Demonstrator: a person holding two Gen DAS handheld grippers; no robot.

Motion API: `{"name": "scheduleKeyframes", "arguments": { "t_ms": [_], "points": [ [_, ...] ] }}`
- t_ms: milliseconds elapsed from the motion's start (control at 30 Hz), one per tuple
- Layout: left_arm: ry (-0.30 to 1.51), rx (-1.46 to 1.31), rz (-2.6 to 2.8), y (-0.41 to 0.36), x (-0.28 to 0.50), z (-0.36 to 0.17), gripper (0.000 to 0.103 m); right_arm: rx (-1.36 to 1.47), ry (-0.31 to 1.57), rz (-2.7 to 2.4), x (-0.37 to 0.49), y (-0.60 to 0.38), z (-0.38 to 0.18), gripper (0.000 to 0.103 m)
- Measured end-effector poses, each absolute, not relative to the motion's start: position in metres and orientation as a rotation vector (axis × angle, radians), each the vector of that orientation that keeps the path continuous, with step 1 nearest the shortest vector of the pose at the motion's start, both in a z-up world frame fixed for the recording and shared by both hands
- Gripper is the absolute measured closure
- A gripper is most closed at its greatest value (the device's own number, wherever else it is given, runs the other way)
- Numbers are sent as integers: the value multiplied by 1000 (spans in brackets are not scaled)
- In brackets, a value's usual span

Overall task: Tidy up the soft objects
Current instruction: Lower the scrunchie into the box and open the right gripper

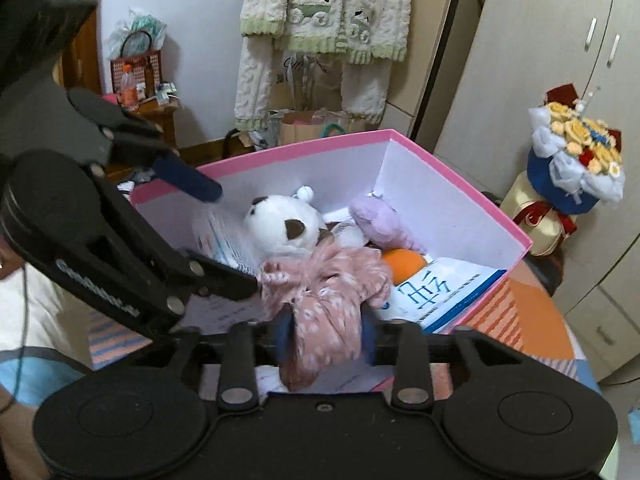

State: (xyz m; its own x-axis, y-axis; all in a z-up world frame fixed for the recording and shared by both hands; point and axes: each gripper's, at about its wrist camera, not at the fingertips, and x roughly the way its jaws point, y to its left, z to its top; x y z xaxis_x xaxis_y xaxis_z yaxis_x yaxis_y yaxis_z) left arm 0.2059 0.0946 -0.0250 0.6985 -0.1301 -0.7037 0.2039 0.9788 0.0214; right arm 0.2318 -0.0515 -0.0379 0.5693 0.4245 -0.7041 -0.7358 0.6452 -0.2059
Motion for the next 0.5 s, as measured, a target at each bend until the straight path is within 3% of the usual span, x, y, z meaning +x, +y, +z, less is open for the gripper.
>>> {"name": "scheduleKeyframes", "arguments": {
  "t_ms": [33,67,500],
  "points": [
    [769,103,-184,95,206,-23,17,-520,654,710,231,-52,-37,42],
    [765,104,-185,95,204,-22,17,-511,641,704,229,-54,-36,41],
    [653,185,-235,79,137,18,17,-353,549,719,175,-111,8,41]
  ]
}}
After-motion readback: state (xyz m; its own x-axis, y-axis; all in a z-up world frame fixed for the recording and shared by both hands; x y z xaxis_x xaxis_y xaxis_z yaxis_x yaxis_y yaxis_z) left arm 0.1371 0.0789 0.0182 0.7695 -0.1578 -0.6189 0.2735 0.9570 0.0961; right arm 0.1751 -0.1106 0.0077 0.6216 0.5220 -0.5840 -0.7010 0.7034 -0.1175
